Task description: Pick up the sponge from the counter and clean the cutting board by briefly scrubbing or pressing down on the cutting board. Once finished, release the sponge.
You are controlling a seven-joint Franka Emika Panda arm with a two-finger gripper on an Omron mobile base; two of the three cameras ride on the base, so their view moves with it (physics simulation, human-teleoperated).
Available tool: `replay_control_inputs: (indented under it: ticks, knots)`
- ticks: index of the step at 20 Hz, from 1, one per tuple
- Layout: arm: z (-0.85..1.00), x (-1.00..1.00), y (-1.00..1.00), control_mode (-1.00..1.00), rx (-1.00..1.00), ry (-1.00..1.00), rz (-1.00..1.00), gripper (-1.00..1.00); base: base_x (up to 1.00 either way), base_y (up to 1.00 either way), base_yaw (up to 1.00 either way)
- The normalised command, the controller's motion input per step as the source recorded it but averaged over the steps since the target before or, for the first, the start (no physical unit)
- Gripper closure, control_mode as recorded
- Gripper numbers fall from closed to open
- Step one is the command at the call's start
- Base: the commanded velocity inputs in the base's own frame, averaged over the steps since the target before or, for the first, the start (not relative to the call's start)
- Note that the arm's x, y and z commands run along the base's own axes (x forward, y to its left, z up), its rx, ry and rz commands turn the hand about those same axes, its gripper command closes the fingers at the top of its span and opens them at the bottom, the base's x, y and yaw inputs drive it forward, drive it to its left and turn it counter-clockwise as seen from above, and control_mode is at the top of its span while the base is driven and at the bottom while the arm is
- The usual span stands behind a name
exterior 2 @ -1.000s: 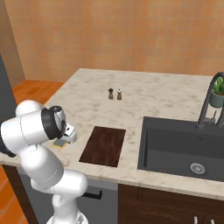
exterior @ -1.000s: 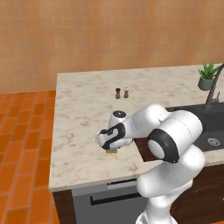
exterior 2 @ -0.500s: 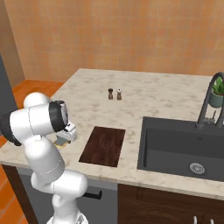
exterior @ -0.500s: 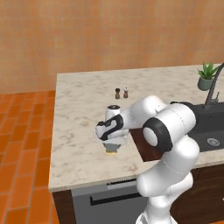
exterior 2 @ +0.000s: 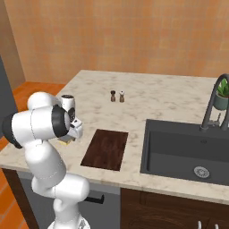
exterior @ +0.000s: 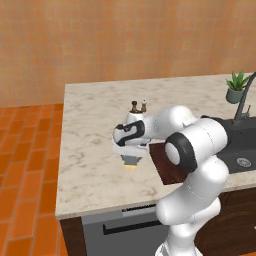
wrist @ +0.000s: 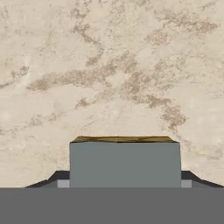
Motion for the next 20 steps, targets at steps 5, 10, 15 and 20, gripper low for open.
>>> replay_control_inputs:
  ticks: [5, 10, 15, 20]
  knots:
    - [0.34, 0.28, -0.42, -1.00, 0.02, 0.01, 0.02, 1.00, 0.00, 0.00, 0.00]
    - [0.04, 0.61, -0.54, -1.00, 0.06, 0.03, 0.13, 1.00, 0.00, 0.00, 0.00]
    - [-0.04, 0.06, 0.00, -1.00, -0.03, 0.00, 0.00, 1.00, 0.00, 0.00, 0.00]
    - [-0.16, 0.45, -0.48, -1.00, -0.01, -0.11, 0.00, 1.00, 0.00, 0.00, 0.00]
